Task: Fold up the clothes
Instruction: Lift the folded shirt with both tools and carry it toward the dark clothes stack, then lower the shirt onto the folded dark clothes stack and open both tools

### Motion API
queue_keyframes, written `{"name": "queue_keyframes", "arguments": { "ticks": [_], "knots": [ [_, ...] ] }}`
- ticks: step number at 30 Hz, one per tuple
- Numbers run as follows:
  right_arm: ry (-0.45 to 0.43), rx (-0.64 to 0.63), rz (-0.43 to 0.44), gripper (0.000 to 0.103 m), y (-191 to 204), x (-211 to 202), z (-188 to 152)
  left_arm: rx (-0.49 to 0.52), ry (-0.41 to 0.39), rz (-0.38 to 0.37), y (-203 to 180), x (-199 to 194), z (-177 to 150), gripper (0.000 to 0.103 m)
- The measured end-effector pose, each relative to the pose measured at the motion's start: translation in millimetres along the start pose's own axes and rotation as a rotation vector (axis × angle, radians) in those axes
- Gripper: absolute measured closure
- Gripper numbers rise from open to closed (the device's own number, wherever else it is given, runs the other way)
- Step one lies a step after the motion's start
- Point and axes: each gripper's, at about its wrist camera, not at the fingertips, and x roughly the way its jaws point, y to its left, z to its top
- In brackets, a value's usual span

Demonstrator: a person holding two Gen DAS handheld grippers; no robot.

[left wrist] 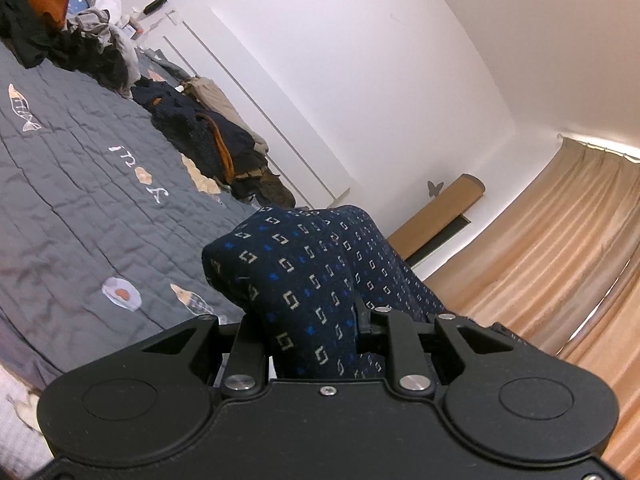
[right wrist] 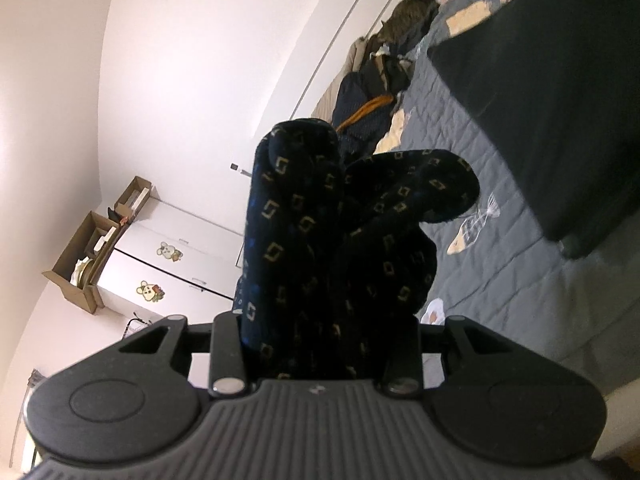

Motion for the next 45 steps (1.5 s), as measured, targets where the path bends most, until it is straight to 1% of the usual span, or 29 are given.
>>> {"name": "queue_keyframes", "arguments": {
  "ticks": [4, 11, 17, 23, 25, 30, 32, 35, 40, 42, 45],
  "knots": [
    [-0.002, -0.014, -0.016, 0.065, -4, -12, 20, -0.008, 0.003, 0.009, -19, 13, -15, 0.083],
    [-0.018, -0.027, -0.075, 0.065, -26, -16, 63, -0.004, 0.055, 0.025, -40, 57, -40, 0.082],
    [-0.022, -0.045, -0.153, 0.065, -49, -8, 117, -0.046, 0.099, 0.021, -47, 117, -60, 0.082],
    [-0.009, -0.089, -0.236, 0.065, -66, 7, 182, -0.130, 0.108, 0.008, -51, 181, -86, 0.082],
    [0.008, -0.115, -0.250, 0.065, -69, 14, 204, -0.170, 0.096, 0.008, -51, 201, -94, 0.083],
    [0.050, -0.179, -0.282, 0.065, -75, 31, 260, -0.210, 0.029, 0.023, -67, 243, -113, 0.082],
    [0.067, -0.214, -0.274, 0.065, -75, 42, 281, -0.234, -0.005, 0.031, -73, 256, -119, 0.083],
    [0.097, -0.264, -0.273, 0.065, -76, 60, 310, -0.271, -0.034, 0.045, -81, 275, -126, 0.083],
    [0.128, -0.278, -0.304, 0.065, -104, 86, 331, -0.261, -0.063, 0.100, -92, 301, -142, 0.083],
    [0.140, -0.283, -0.317, 0.065, -115, 97, 339, -0.253, -0.050, 0.128, -90, 312, -150, 0.083],
    [0.158, -0.291, -0.336, 0.065, -132, 113, 352, -0.247, -0.028, 0.142, -81, 320, -160, 0.083]
  ]
}}
